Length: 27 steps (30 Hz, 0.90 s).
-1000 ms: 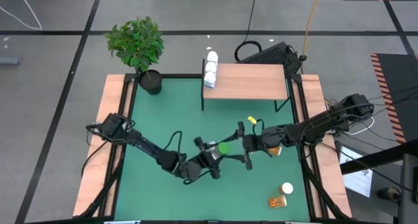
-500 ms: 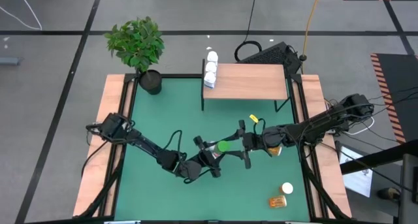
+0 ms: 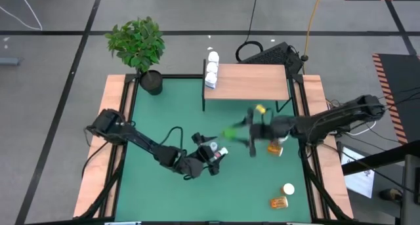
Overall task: Pick and place medicine bottles onto shelf by color
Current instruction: Put the green pill bottle on the shelf
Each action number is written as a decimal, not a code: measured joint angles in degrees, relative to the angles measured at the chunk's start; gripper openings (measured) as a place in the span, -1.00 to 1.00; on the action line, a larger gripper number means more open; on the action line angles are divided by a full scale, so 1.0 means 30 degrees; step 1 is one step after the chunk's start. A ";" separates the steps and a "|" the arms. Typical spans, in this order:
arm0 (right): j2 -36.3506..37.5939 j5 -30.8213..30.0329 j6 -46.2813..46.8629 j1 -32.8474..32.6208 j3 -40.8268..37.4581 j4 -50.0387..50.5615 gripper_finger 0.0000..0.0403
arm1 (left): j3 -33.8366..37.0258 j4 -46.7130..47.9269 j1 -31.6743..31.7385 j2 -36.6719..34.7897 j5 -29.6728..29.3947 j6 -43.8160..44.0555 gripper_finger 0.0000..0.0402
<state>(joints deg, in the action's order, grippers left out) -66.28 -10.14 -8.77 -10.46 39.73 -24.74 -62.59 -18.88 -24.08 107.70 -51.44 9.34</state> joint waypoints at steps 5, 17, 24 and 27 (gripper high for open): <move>0.2081 0.0784 -0.1215 0.4067 0.1353 0.3888 -0.04 | 0.0005 0.3049 0.0544 -0.0717 0.0029 0.1707 0.84; -0.1506 1.0461 -0.2822 1.4435 0.8492 1.0545 -0.04 | 0.0015 0.4471 0.1846 -0.0670 0.1099 0.1924 0.65; -0.5457 1.3953 -0.2966 1.7882 1.0938 1.0509 -0.03 | 0.0073 0.5211 0.2069 -0.0670 0.1749 0.2011 0.59; -0.6867 1.3996 -0.2960 1.8704 1.1664 1.0535 -0.03 | 0.0073 0.5254 0.2091 -0.0670 0.1798 0.2000 0.57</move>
<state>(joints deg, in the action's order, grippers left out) -86.88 31.85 -17.65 45.65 74.72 6.87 -62.37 -3.11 -17.80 105.69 -46.05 15.34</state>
